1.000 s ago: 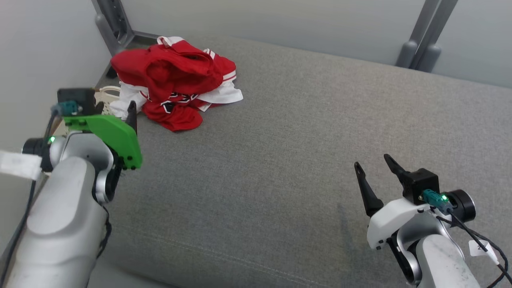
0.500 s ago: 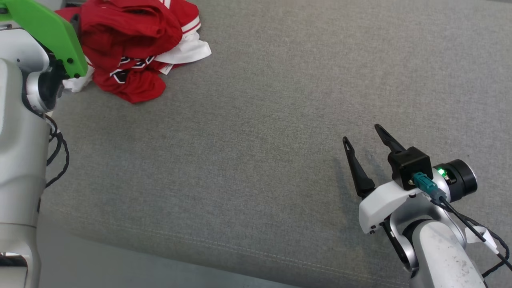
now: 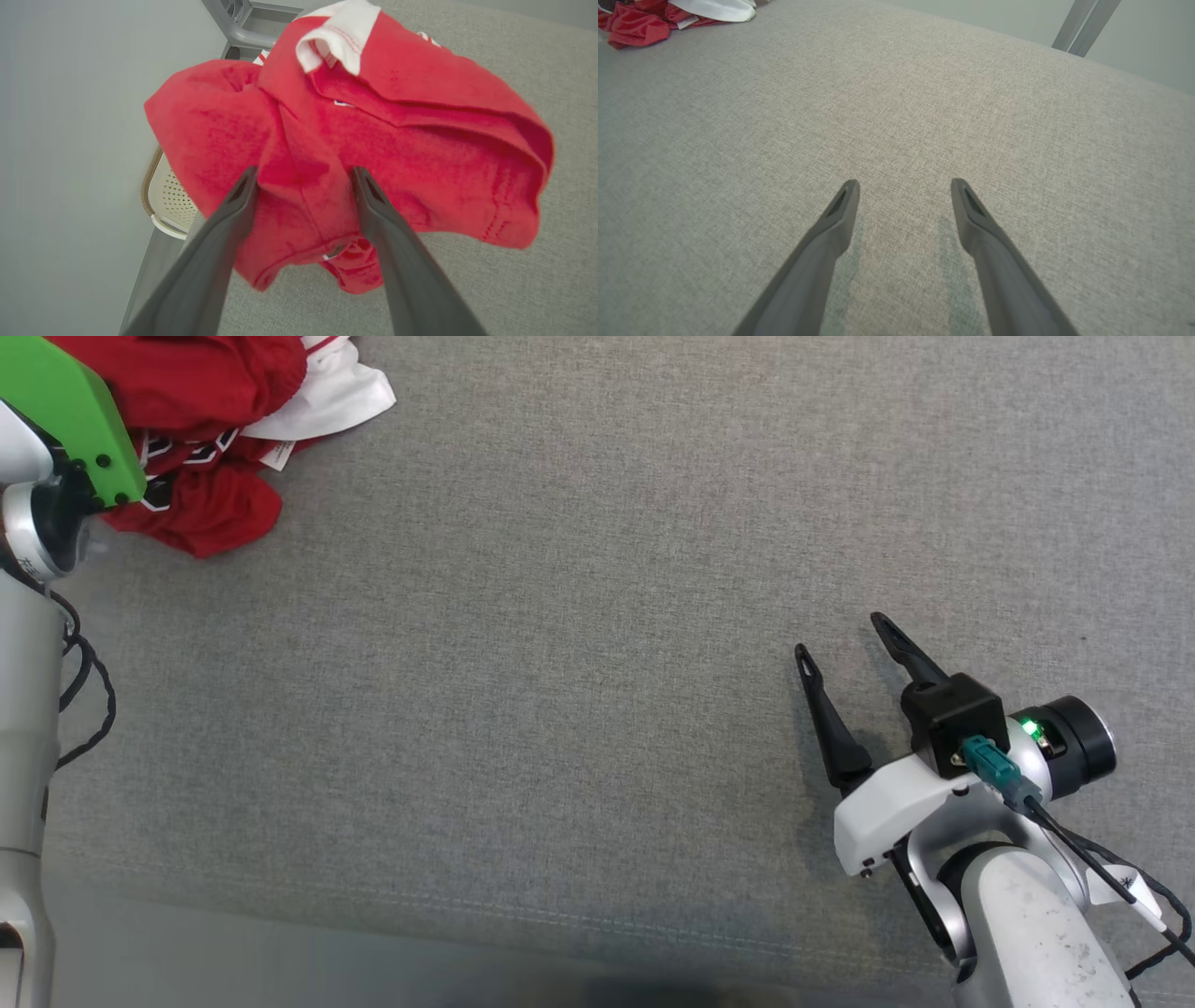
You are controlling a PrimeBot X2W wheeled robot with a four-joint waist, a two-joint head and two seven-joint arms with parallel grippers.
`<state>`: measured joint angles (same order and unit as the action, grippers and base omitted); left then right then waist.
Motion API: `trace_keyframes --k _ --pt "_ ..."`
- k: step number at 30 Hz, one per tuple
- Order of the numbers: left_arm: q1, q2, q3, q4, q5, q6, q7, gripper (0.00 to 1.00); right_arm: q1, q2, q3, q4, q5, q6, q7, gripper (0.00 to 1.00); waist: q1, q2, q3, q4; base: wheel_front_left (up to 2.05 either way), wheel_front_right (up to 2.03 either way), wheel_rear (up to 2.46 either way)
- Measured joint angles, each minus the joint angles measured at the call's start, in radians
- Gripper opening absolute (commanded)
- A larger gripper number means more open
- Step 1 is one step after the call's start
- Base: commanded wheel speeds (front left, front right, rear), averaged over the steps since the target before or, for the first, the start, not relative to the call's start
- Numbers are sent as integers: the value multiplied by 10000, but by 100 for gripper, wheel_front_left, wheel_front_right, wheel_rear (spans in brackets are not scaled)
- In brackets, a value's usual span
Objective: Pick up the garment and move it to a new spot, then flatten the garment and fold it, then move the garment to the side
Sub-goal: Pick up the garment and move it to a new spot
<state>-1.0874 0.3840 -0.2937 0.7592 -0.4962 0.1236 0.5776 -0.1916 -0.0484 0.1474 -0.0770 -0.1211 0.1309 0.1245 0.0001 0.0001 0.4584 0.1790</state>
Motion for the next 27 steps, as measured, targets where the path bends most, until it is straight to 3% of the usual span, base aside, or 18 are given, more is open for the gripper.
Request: trace_keyframes --k 1,2,17,27 --pt "14 10 -54 13 77 40 -73 34 -2 0 4 2 0 0 -2 100 0 0 38 -31 0 0 0" --pt "30 8 -100 33 127 69 -150 0 -9 0 6 19 0 0 -15 100 0 0 57 -58 0 0 0" --pt "-104 -48 -955 -708 955 -203 -1870 0 115 -4 104 1099 805 0 -623 100 -1 0 -1390 -158 0 0 0" --pt "-315 -1070 -1879 -1952 1151 -911 -2491 0 447 -8 192 1732 1492 0 -949 100 -1 0 -2753 -884 0 0 0"
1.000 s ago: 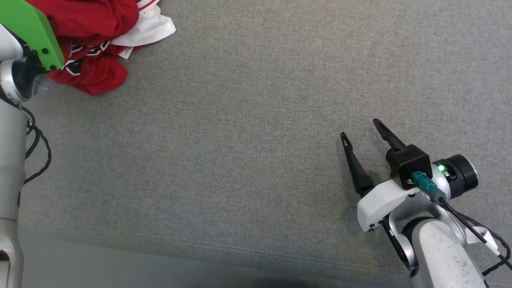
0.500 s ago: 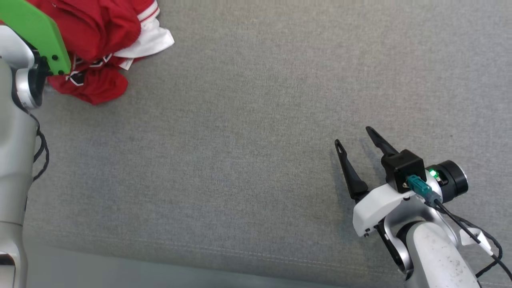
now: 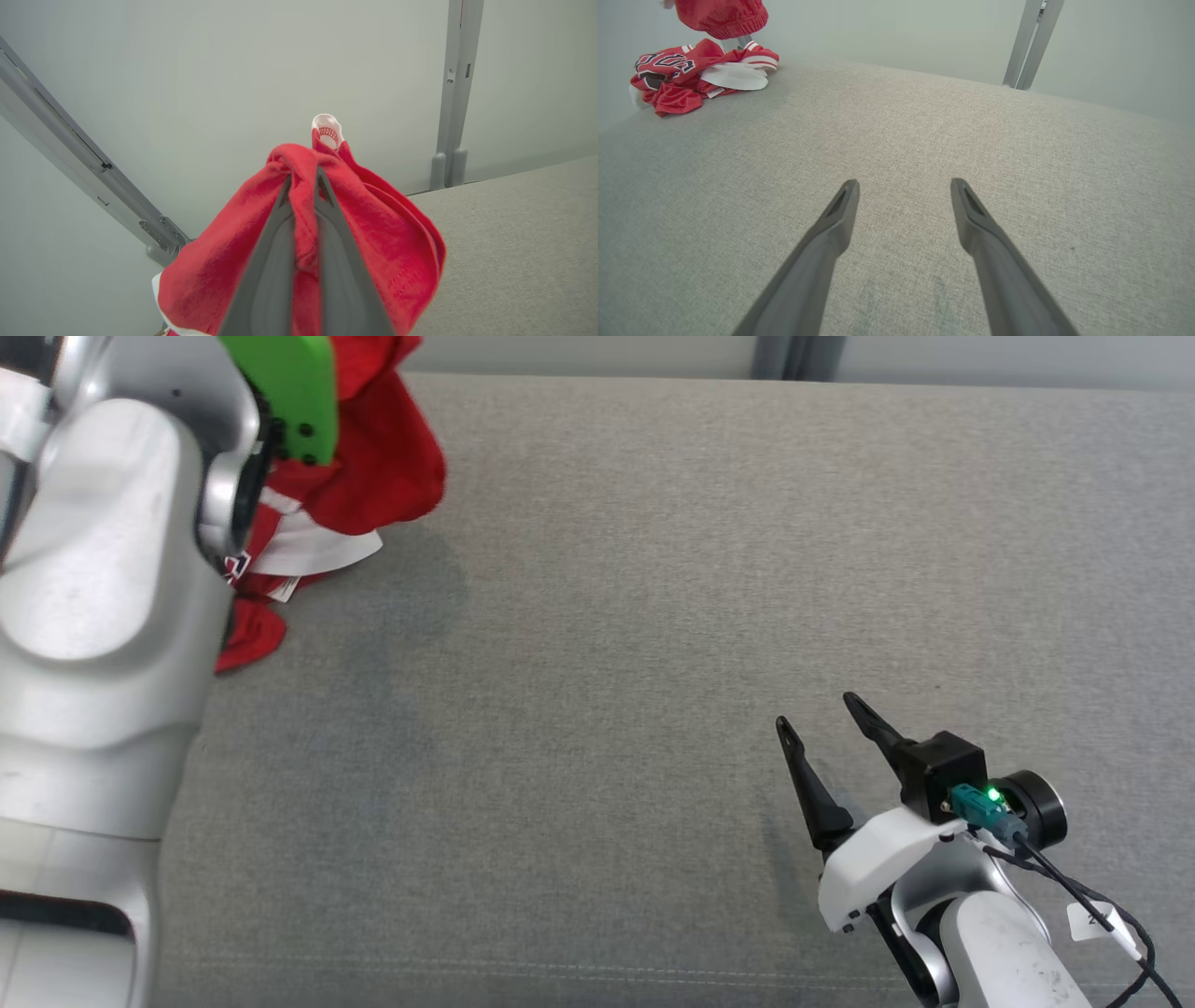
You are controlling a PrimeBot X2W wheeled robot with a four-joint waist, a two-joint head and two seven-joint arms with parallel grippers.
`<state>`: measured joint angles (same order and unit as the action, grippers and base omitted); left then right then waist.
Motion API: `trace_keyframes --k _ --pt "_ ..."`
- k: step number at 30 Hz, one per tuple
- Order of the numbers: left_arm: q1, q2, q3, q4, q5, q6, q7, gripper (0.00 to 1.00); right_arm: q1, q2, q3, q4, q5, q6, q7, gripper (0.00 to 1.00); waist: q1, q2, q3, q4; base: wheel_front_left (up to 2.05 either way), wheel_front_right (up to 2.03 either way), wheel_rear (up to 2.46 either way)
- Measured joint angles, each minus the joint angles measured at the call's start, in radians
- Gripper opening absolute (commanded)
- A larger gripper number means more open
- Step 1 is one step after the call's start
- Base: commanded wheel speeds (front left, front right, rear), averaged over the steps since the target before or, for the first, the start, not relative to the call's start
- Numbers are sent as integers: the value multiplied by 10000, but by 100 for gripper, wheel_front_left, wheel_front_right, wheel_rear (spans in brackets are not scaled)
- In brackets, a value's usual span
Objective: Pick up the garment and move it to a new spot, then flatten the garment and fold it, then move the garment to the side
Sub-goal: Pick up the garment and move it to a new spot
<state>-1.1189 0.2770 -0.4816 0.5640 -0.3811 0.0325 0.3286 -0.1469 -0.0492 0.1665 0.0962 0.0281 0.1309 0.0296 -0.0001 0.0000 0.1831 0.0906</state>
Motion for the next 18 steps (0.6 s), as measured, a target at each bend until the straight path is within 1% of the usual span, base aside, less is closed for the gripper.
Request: trace_keyframes --k 3,6,7,11,14,18 --pt "-29 -554 -257 -403 -69 -174 -159 0 -4 4 65 113 155 2 -113 100 0 0 -214 -410 0 0 0" --pt "-14 -1177 -380 -679 -393 -313 -337 0 -11 -2 63 194 247 0 -205 100 0 0 -366 -840 0 0 0" --pt "-14 -1177 -380 -679 -393 -313 -337 0 -11 -2 63 194 247 0 -205 100 0 0 -366 -840 0 0 0" --pt "363 -1833 -399 -932 -1018 -426 -662 0 -20 2 -8 261 309 0 -316 100 0 0 -487 -1397 0 0 0" --pt "879 -2057 -495 -945 -1406 -445 -851 0 -52 -2 -167 295 339 0 -399 100 0 1 -494 -1766 0 0 0" --pt "1865 -2167 -823 -573 -1710 -412 -1060 0 -141 -4 -311 366 407 0 -495 100 0 1 -399 -2128 0 0 0"
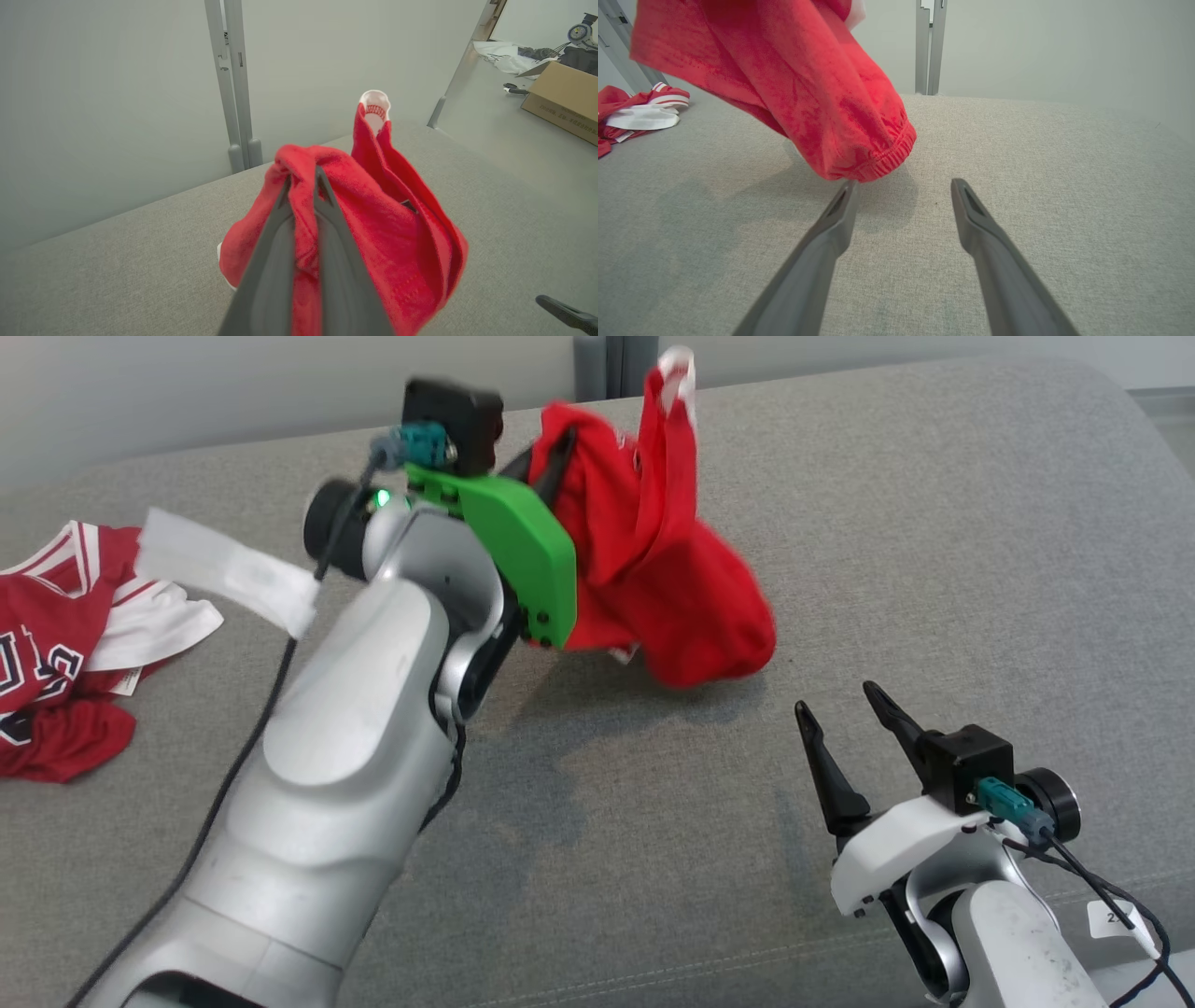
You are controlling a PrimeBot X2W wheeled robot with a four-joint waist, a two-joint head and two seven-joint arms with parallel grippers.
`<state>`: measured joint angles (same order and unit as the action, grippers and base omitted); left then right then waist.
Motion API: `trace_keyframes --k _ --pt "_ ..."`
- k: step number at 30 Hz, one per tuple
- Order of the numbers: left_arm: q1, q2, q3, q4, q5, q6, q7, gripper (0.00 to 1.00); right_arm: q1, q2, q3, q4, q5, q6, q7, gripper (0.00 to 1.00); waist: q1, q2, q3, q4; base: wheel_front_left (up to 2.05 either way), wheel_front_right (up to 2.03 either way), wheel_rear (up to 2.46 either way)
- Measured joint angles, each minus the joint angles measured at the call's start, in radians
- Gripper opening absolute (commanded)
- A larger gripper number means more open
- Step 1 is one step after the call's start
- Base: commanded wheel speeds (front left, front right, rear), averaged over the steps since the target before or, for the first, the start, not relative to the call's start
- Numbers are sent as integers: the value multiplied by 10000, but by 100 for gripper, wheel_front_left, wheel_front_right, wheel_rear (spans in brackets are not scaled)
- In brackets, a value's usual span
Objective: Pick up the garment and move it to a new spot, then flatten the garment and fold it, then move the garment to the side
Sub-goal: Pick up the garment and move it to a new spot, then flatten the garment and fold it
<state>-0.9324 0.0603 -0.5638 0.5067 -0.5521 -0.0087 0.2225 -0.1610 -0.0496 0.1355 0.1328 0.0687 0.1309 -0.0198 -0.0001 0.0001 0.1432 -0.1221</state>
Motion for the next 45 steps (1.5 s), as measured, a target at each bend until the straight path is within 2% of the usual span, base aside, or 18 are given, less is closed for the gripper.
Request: trace_keyframes --k 8,13,14,15,18,25,30,33,41,45 --pt "1520 247 -136 1647 -117 196 -431 0 -181 0 -67 228 98 0 -194 100 0 0 310 -259 0 0 0" --pt "1863 512 148 2395 -240 606 -614 0 -211 0 -127 389 180 0 -278 100 0 0 219 -150 0 0 0" --pt "1932 568 180 2483 -238 665 -734 60 -212 2 -132 412 192 0 -307 100 0 0 184 -115 0 0 0" --pt "1975 631 180 2585 -226 719 -807 100 -211 4 -134 433 192 0 -307 100 0 0 143 -77 0 0 0" --pt "2104 779 290 2830 -199 897 -1053 100 -207 4 -144 489 194 0 -316 100 0 0 -4 37 0 0 0" --pt "2647 1214 353 3070 -272 965 -1281 100 -4 6 -240 571 184 0 -205 100 0 -1 -638 317 0 0 0" --pt "2705 1218 253 2579 -307 878 -1260 100 303 4 -295 537 159 0 -107 100 0 0 -1045 473 0 0 0" --pt "2595 1022 52 2151 -309 815 -872 100 466 4 -236 441 159 0 -33 100 0 0 -1279 515 0 0 0" --pt "2281 585 -318 2261 -355 800 17 100 490 8 150 284 165 0 52 100 0 0 -1264 2 0 0 0" --pt "1749 579 -284 2541 -399 1030 332 100 407 0 244 222 163 0 92 100 0 0 -983 -454 0 0 0"
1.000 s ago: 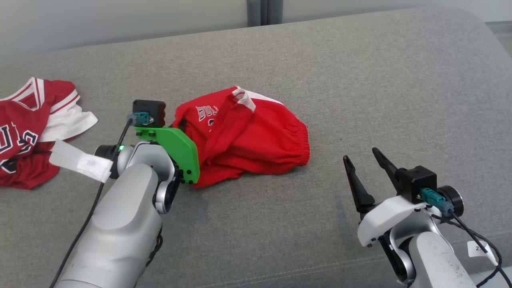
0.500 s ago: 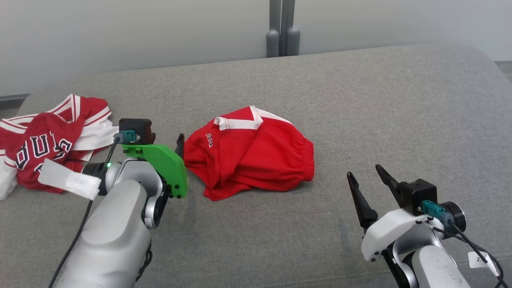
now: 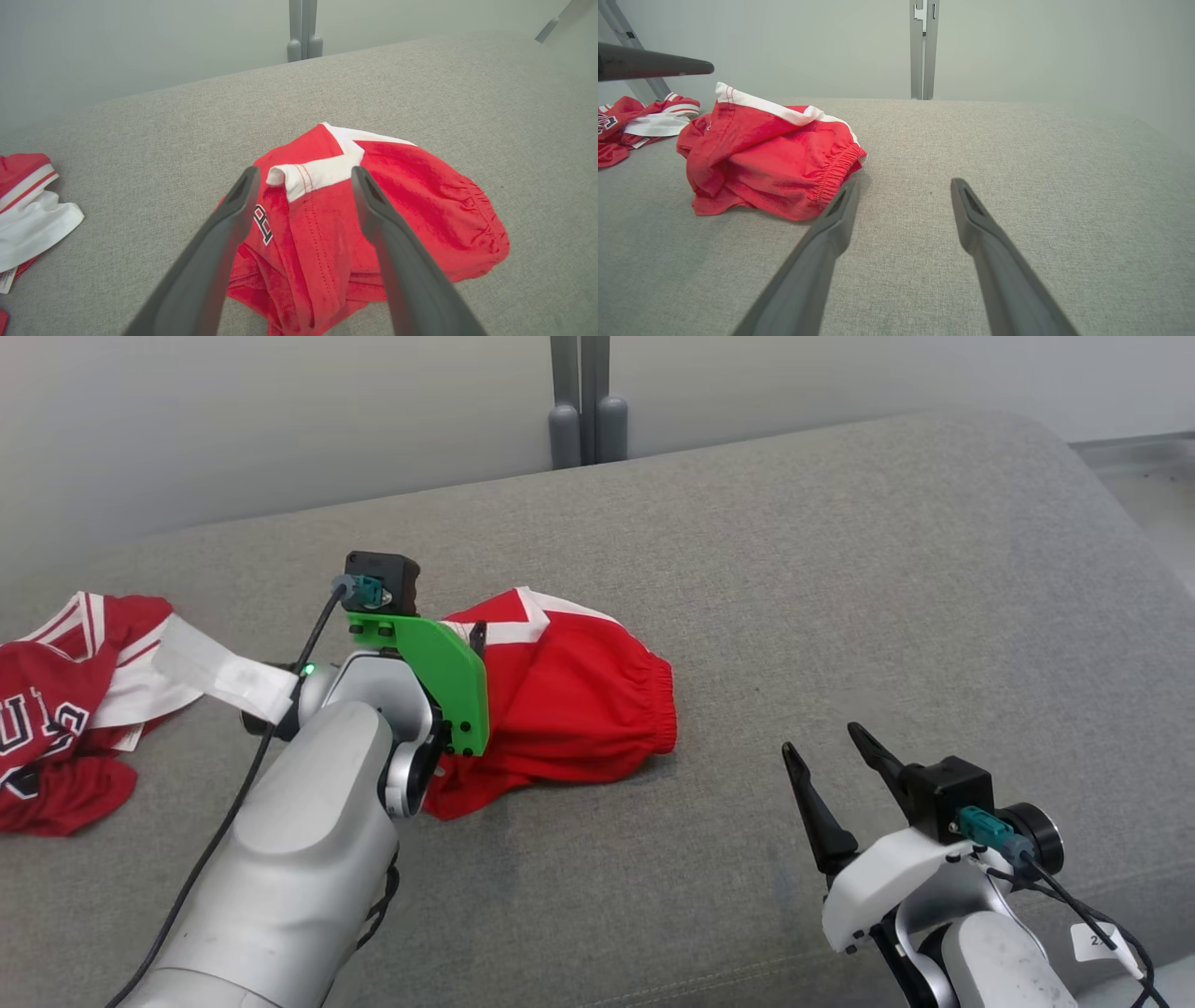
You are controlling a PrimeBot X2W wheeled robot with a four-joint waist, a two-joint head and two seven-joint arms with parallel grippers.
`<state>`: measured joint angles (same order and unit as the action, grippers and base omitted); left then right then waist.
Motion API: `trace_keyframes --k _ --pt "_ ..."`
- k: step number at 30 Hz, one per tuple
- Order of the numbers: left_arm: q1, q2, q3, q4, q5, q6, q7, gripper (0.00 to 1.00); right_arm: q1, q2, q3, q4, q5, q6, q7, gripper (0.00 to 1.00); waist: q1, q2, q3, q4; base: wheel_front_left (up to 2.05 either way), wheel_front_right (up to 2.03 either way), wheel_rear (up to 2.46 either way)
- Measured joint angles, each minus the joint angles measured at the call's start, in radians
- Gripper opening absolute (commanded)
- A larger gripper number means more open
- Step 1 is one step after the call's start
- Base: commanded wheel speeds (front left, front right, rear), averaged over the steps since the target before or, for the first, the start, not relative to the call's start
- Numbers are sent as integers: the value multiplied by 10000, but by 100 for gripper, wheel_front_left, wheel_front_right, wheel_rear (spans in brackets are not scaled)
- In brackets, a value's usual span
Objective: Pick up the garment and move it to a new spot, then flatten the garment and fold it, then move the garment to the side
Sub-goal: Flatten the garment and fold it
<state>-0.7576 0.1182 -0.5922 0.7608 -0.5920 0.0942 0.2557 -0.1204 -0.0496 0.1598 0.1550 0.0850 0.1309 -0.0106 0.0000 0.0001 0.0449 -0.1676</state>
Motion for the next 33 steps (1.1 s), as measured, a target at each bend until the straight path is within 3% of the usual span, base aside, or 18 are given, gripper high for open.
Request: trace_keyframes --k 9,10,11,12,13,23,33 --pt "-360 169 -23 577 105 431 336 100 -91 0 29 12 -6 0 -94 100 0 0 523 -685 0 0 0" --pt "-370 182 2 604 102 466 332 96 -98 0 15 12 -6 0 -100 100 0 0 572 -721 0 0 0" --pt "-371 196 15 629 84 466 320 53 -110 2 0 13 -6 0 -102 100 0 0 616 -749 0 0 0" --pt "-374 207 -4 654 84 464 322 20 -127 0 -25 19 -10 0 -104 100 0 0 648 -763 0 0 0" --pt "-374 211 -19 673 84 460 322 0 -137 0 -42 27 -10 0 -125 100 0 0 667 -758 0 0 0" --pt "-367 301 326 290 -209 472 -527 0 -184 4 -217 52 -35 0 -146 100 0 0 582 -162 0 0 0" --pt "692 1151 788 -807 -495 849 -748 0 -104 4 -449 17 -94 0 -84 100 0 0 376 600 0 0 0"
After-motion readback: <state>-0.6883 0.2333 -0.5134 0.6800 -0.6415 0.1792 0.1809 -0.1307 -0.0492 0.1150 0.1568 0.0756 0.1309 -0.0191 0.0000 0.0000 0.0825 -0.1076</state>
